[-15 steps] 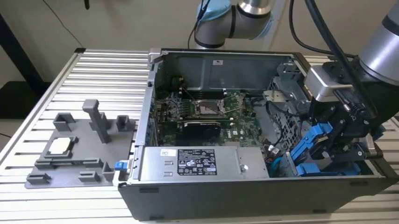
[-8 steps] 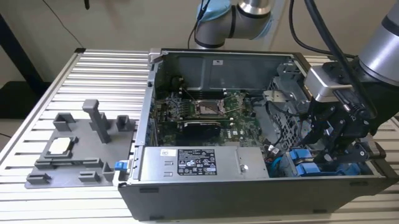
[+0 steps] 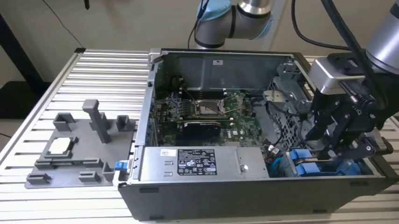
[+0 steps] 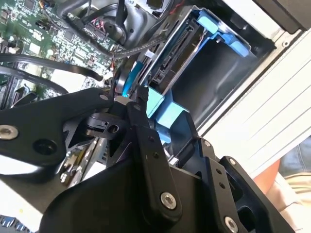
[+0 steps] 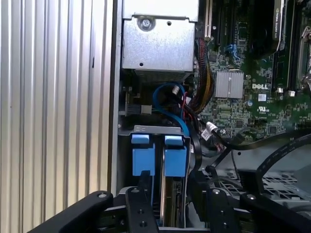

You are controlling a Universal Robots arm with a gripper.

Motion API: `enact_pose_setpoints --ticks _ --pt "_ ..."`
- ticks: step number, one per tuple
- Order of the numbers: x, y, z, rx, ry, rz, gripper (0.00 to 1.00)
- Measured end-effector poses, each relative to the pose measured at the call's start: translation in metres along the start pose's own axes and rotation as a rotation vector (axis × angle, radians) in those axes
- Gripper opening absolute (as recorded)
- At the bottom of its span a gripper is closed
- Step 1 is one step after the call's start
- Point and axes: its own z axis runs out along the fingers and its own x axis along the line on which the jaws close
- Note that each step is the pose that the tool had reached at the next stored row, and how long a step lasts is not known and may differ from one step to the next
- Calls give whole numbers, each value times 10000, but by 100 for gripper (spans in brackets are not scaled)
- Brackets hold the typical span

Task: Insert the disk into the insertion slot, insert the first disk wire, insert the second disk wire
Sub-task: 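Insert the first disk wire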

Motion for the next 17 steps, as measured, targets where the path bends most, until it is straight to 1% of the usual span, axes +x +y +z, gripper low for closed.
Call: enact_pose_setpoints --ticks 11,12,17 --pt "-10 6 -422 -7 -1 0 47" --pt "-11 7 -441 -7 -1 0 47" --pt "-11 6 -443 -7 -1 -1 47"
